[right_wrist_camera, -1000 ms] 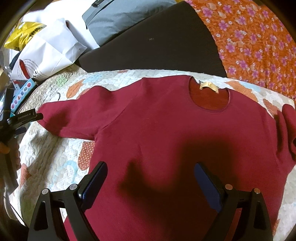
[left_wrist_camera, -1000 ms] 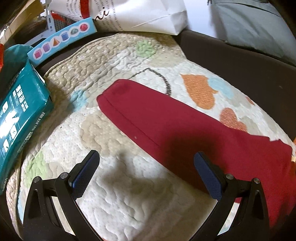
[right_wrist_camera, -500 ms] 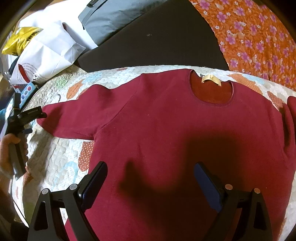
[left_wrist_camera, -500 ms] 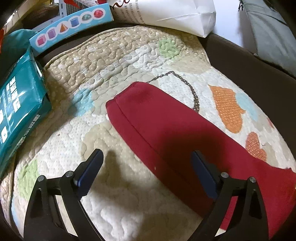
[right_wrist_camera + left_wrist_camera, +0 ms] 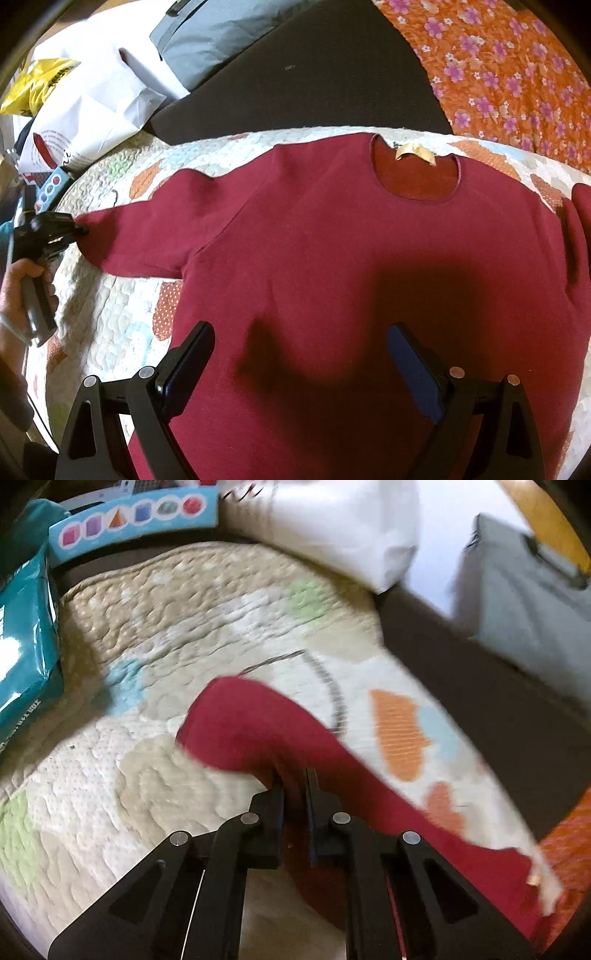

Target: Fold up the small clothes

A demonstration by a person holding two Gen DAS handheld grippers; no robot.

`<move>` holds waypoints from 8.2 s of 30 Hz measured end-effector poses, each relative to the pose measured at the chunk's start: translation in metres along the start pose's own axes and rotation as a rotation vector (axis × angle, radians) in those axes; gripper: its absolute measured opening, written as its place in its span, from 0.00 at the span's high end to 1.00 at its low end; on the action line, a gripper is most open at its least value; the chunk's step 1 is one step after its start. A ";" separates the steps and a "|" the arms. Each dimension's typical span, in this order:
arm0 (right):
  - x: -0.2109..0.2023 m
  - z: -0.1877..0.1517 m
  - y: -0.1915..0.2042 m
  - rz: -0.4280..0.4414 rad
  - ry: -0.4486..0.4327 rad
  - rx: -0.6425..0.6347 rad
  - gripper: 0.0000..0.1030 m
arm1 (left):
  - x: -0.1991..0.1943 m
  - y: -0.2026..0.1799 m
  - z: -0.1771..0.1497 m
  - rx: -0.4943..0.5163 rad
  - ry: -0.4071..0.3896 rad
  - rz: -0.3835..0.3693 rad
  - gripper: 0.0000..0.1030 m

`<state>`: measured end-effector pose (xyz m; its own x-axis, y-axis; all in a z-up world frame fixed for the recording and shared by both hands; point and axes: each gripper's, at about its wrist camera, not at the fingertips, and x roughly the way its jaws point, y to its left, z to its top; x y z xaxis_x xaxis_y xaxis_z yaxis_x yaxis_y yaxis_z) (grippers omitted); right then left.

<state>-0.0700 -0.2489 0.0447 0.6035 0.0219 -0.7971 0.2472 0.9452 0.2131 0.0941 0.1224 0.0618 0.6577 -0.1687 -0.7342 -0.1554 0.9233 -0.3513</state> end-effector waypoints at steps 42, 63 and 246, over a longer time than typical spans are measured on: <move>0.016 0.037 -0.066 0.058 -0.029 0.189 0.19 | -0.055 -0.116 -0.105 0.291 0.123 -0.173 0.39; -0.022 0.055 -0.172 -0.299 -0.106 0.116 0.95 | -0.044 -0.181 -0.145 0.483 0.075 -0.175 0.39; -0.154 -0.168 -0.144 -0.031 0.137 0.090 0.91 | -0.156 -0.069 -0.273 0.576 0.313 -0.182 0.34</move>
<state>-0.3261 -0.3332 0.0416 0.4872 0.0433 -0.8722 0.3345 0.9134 0.2322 -0.1992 -0.0090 0.0416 0.3780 -0.3502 -0.8570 0.4116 0.8927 -0.1833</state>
